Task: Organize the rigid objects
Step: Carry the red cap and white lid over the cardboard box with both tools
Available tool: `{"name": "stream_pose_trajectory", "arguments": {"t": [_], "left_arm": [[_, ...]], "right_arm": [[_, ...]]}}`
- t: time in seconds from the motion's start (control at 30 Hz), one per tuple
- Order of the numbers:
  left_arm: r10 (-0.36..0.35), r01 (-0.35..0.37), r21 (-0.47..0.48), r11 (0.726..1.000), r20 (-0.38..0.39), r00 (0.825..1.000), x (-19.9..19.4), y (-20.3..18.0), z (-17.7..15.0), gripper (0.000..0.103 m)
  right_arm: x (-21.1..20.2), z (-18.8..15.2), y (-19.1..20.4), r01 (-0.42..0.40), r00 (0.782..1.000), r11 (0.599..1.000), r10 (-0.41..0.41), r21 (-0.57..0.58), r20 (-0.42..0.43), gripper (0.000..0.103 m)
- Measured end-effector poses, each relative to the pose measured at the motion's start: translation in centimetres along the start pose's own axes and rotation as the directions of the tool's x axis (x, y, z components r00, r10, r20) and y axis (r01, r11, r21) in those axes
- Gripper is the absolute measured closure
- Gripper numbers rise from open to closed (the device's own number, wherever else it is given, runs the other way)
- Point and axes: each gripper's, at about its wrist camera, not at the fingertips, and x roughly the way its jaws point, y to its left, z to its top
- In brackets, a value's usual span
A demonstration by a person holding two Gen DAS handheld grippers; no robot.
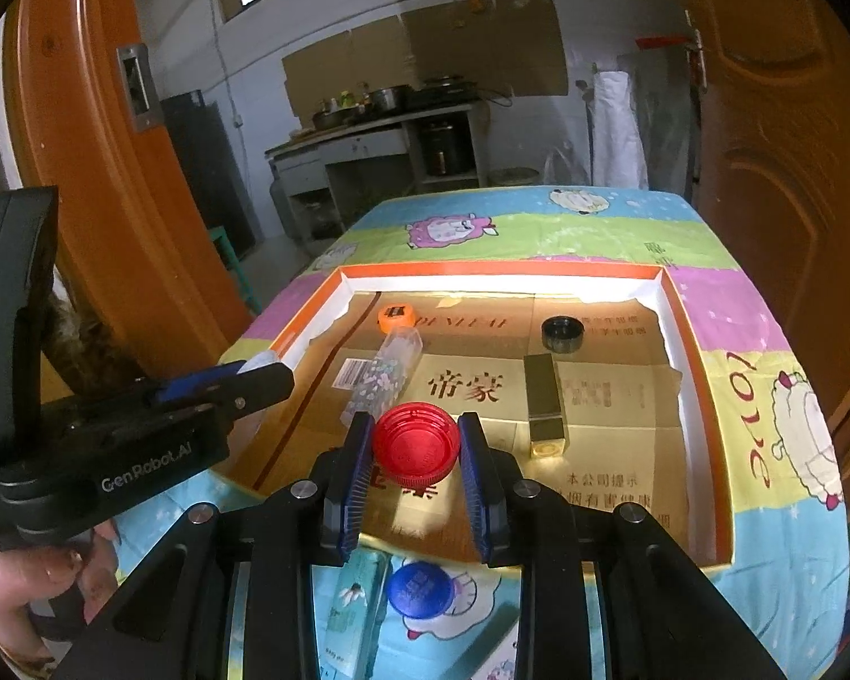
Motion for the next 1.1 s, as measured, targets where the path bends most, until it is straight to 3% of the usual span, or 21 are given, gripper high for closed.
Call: {"name": "stream_pose_trajectory", "arguments": {"t": [1.1], "left_arm": [[0.052,-0.053,-0.007,0.999,-0.057,0.997,4.6,1.6,2.6,0.073]], "right_arm": [[5.3,3.2,-0.1,0.034,0.998,0.996,-0.038,-0.081,-0.053,0.072]]}}
